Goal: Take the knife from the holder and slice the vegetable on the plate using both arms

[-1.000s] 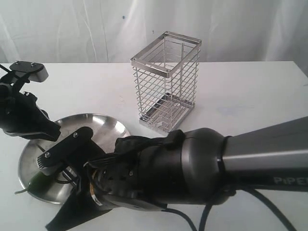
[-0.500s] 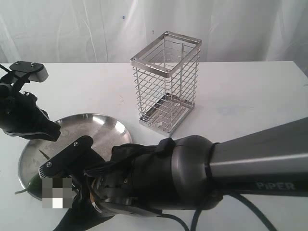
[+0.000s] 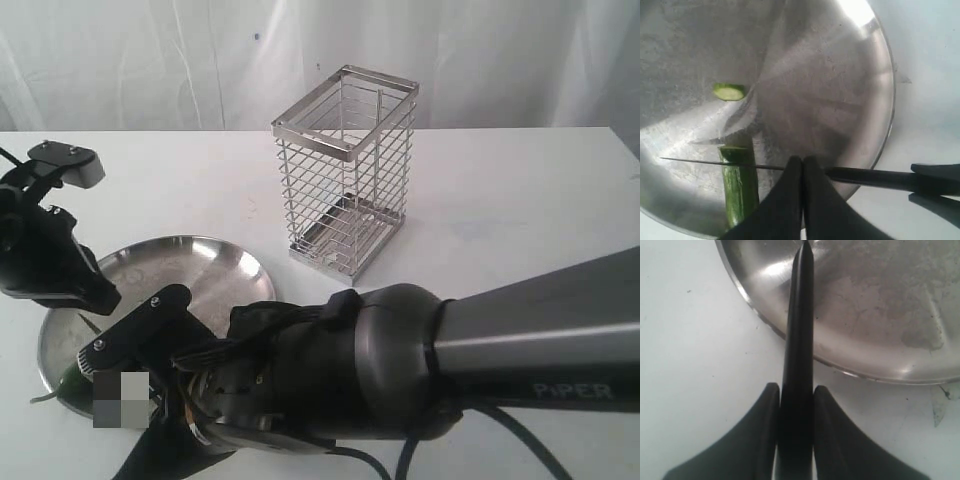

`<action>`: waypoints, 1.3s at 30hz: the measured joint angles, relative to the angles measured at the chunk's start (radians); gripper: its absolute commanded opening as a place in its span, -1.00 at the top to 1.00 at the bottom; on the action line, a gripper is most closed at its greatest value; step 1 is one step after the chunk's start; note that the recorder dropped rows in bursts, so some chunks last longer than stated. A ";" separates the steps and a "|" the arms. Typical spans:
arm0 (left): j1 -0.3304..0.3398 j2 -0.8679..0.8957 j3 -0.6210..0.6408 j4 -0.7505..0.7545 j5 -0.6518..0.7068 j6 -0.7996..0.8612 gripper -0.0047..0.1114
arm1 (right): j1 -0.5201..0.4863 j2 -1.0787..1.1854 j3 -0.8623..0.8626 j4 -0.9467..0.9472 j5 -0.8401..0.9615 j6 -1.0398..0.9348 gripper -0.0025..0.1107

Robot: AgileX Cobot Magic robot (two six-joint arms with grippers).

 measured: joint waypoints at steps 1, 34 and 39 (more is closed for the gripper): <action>0.000 0.000 0.007 0.002 -0.005 0.000 0.92 | 0.000 0.000 0.000 0.000 0.000 0.000 0.96; 0.000 0.191 0.043 0.018 -0.129 0.004 0.92 | 0.000 0.000 0.000 0.000 0.002 0.000 0.96; 0.000 0.240 0.041 0.005 -0.139 0.004 0.92 | 0.000 0.005 0.000 0.003 0.013 0.000 0.96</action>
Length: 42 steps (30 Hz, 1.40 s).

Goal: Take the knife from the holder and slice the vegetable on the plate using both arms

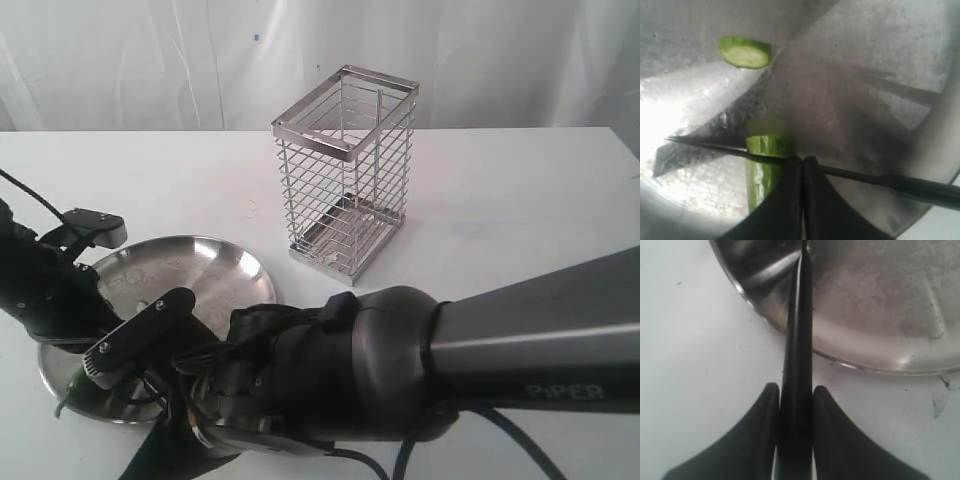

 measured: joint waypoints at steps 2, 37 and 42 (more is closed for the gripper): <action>0.002 -0.002 -0.007 0.002 0.004 0.000 0.92 | 0.000 0.000 0.000 0.000 0.000 0.000 0.96; 0.002 -0.114 0.002 0.122 -0.108 -0.045 0.92 | -0.002 0.040 -0.038 -0.016 0.021 -0.069 0.96; 0.002 -0.114 0.002 0.122 -0.112 -0.045 0.92 | -0.002 0.040 -0.065 -0.016 0.085 -0.121 0.96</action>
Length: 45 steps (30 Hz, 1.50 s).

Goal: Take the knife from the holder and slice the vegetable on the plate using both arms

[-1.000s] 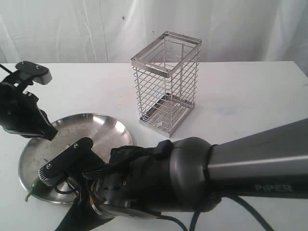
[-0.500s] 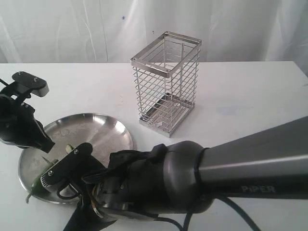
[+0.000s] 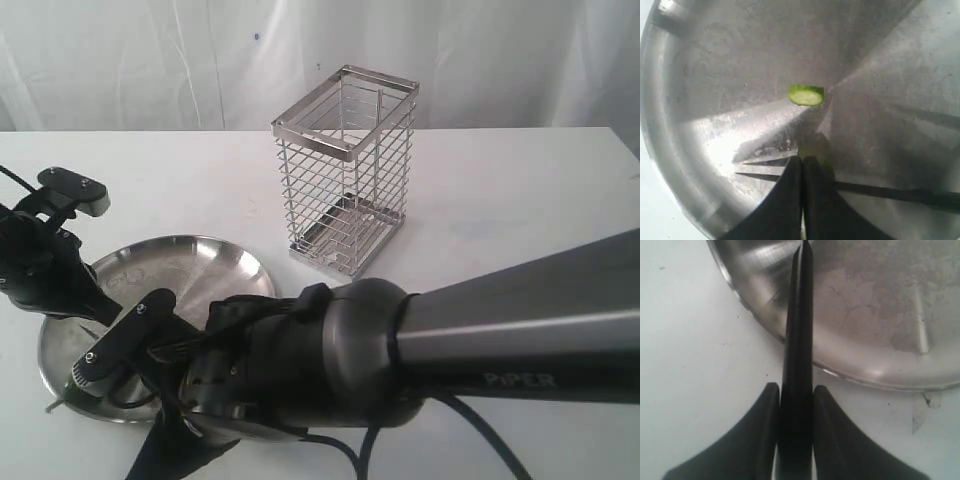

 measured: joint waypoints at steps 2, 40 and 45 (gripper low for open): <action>0.000 0.000 0.000 0.000 -0.002 0.000 0.92 | 0.000 0.000 -0.020 0.000 0.028 -0.020 0.96; 0.043 0.079 0.000 0.033 -0.044 -0.086 0.92 | -0.023 0.036 -0.121 0.032 0.135 -0.180 0.96; 0.043 0.081 0.000 0.023 -0.052 -0.088 0.92 | -0.023 0.036 -0.121 0.032 0.135 -0.182 0.96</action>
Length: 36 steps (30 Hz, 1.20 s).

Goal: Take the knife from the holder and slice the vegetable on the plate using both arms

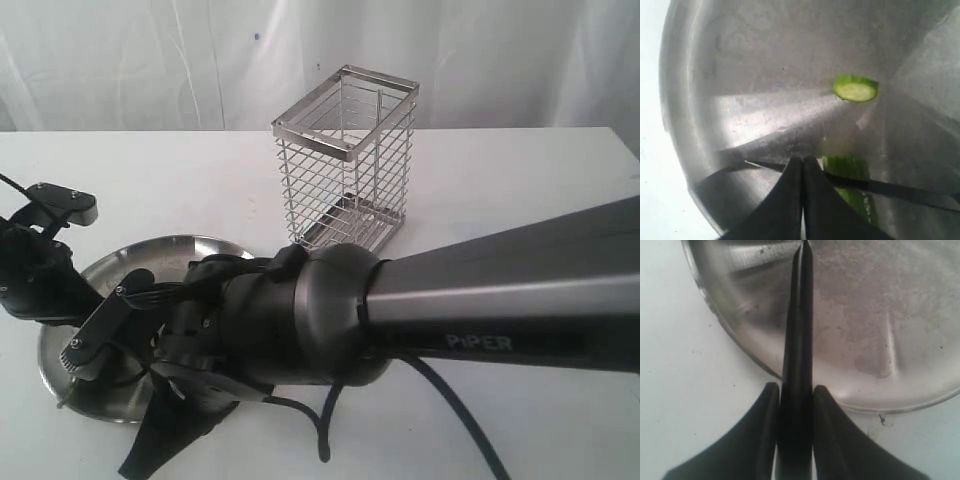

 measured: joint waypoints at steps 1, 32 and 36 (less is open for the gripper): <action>0.000 0.005 0.000 0.000 -0.002 0.000 0.92 | 0.000 0.000 0.000 0.000 0.000 0.000 0.96; 0.008 -0.097 -0.083 -0.092 0.183 0.002 0.92 | -0.078 -0.020 -0.041 -0.043 0.145 0.078 0.96; 0.008 -0.099 -0.083 -0.111 0.183 0.007 0.92 | -0.086 -0.038 -0.041 -0.045 0.135 0.105 0.96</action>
